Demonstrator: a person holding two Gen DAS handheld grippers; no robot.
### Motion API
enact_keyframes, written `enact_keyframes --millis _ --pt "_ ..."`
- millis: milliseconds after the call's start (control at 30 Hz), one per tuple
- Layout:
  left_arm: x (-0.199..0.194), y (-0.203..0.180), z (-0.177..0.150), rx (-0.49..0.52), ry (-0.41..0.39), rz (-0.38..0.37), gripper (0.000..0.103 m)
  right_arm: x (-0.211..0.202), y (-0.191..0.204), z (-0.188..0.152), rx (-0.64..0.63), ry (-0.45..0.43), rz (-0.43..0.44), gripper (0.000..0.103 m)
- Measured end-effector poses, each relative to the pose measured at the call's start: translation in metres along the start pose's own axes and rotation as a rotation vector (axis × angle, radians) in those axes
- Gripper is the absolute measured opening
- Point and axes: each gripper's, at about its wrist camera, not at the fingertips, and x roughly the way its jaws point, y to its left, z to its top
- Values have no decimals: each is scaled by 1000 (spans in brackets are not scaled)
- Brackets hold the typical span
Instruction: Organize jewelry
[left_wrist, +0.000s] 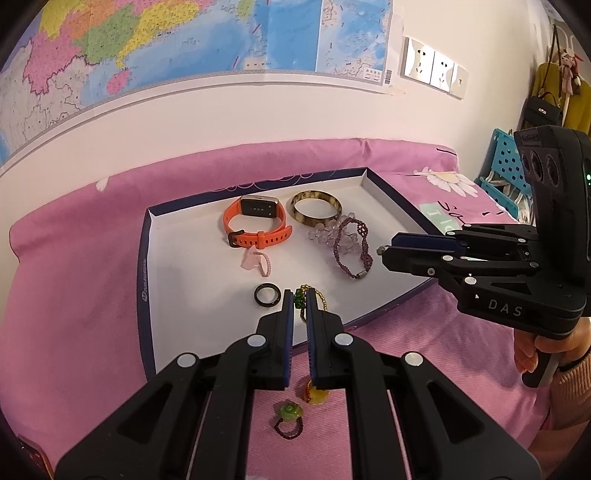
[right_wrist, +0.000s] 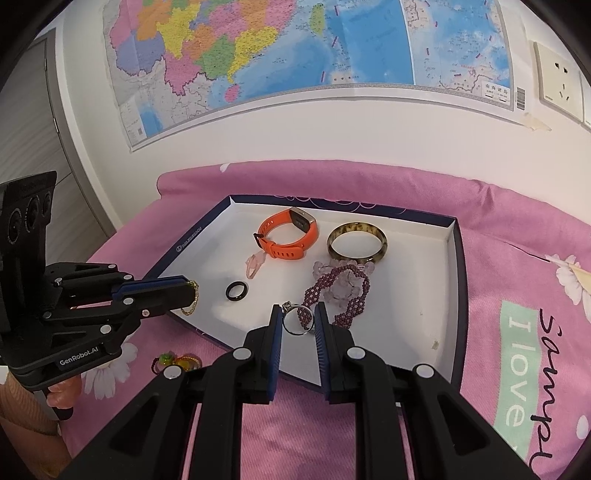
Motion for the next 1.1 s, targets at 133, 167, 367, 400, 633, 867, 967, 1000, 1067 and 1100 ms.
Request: enact_keyframes --millis 133,167,367,400,633,867,967,1000,1067,1100 --pt "0 0 1 -1 1 0 7 2 0 0 3 2 2 16" --pt "0 0 1 -3 0 -1 7 3 0 0 3 3 1 16" --pt "1 1 1 -9 1 -3 7 6 0 0 3 10 -2 16" --pt "1 2 1 -10 1 -3 7 6 0 0 2 10 -2 16" --pt "2 3 1 -16 3 -4 7 8 1 1 2 14 -3 16" --pt "5 6 1 -25 11 -3 7 10 0 0 6 19 -5 16" --pt "7 7 2 -28 15 -1 7 10 -1 0 10 21 -1 16" --pt "8 7 2 -29 16 -1 7 10 -1 0 12 21 0 16" --pt "9 7 2 -29 18 -1 7 11 -2 0 13 23 1 16" --pt "10 7 2 -30 19 -1 7 11 -2 0 16 24 4 16"
